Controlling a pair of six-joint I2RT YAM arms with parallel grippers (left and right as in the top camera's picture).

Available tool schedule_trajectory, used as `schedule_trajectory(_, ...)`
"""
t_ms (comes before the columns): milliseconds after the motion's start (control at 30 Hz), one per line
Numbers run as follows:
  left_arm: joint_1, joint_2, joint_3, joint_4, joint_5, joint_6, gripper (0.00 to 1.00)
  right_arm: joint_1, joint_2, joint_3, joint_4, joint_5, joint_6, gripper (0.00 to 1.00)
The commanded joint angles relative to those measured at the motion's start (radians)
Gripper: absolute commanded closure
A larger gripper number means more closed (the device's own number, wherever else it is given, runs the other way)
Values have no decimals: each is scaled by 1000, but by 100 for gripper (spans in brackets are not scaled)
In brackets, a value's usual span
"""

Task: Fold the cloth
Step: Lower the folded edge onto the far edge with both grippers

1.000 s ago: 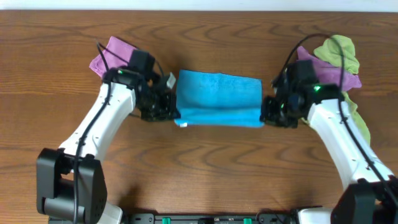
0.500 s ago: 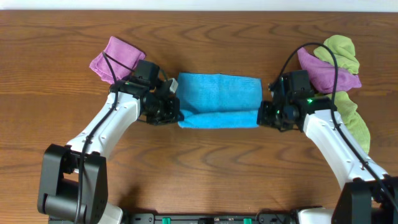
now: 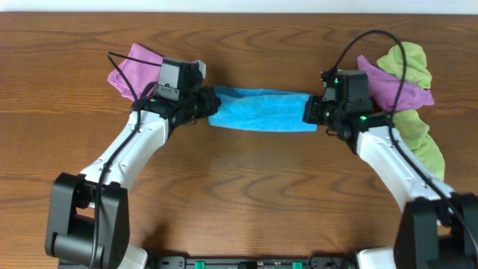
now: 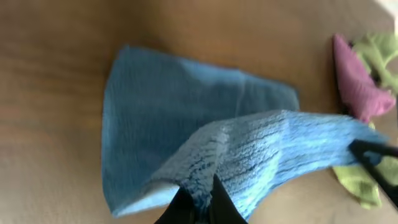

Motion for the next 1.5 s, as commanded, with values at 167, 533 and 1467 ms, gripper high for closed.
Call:
schedule_trajectory(167,5,69,5,164,-92,-32,94,13,111,31,87,82,11,99)
schedule_trajectory(533,6,216,5,291,-90,-44,94,13,217,97,127,122,10,99)
schedule_trajectory(1467,47,171,14,306,-86,-22,47,12,107,99,-114,196,55,18)
